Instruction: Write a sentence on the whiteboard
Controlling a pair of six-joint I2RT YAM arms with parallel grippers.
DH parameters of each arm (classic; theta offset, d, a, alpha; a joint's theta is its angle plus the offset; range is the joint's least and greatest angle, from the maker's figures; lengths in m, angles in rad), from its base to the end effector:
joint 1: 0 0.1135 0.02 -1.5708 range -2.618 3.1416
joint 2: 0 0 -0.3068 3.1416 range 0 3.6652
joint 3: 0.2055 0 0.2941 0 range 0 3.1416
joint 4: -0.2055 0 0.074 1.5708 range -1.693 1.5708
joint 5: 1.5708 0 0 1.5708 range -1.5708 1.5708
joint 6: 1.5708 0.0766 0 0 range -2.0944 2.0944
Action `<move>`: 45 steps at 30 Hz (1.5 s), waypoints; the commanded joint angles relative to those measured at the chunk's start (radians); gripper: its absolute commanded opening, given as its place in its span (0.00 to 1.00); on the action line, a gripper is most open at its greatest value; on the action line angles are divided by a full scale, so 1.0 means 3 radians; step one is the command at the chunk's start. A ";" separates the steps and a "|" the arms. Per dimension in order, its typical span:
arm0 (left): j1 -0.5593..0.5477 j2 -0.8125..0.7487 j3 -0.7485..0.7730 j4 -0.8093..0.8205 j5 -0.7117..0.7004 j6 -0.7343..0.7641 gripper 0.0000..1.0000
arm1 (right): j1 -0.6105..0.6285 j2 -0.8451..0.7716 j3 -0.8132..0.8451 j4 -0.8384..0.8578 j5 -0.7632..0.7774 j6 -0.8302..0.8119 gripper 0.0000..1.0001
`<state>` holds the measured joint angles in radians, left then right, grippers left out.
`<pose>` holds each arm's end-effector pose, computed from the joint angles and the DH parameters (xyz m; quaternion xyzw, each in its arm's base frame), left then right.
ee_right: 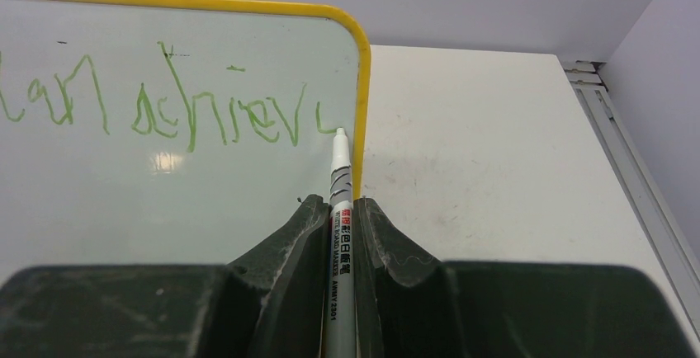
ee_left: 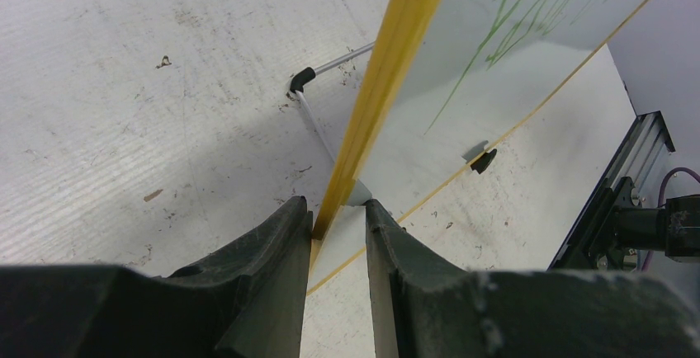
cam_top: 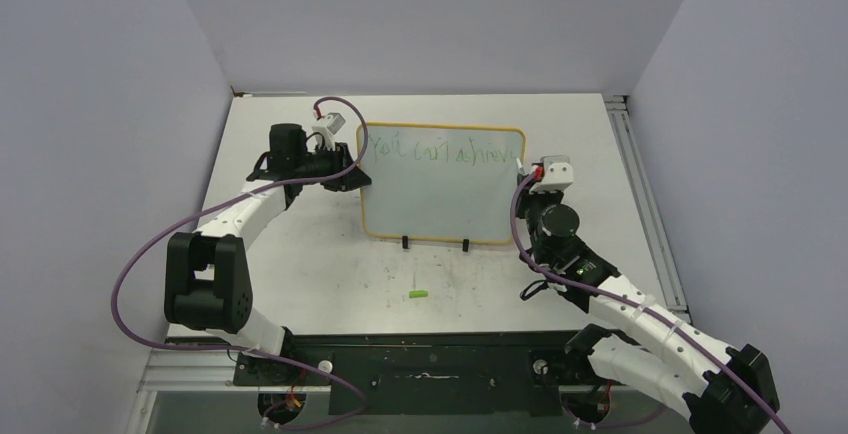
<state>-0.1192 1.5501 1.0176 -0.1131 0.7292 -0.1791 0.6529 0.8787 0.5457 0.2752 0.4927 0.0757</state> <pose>0.3880 -0.0979 0.2469 0.1340 0.8405 -0.3775 0.3649 0.2263 0.1275 0.3041 -0.0403 0.7238 0.0715 0.6852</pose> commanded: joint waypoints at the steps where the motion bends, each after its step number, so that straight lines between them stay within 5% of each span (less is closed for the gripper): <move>1: -0.0040 -0.0094 0.0138 0.0034 0.0020 0.0019 0.28 | -0.0041 0.0033 0.0114 0.0127 0.0046 -0.0066 0.05; 45: -0.0042 -0.0099 0.0140 0.0040 0.0029 0.0019 0.28 | 0.0001 0.0099 -0.0004 0.0036 -0.0072 0.0145 0.05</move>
<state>-0.1192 1.5501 1.0176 -0.1192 0.7292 -0.1791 0.6495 0.9264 0.5640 0.3000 0.4412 0.0952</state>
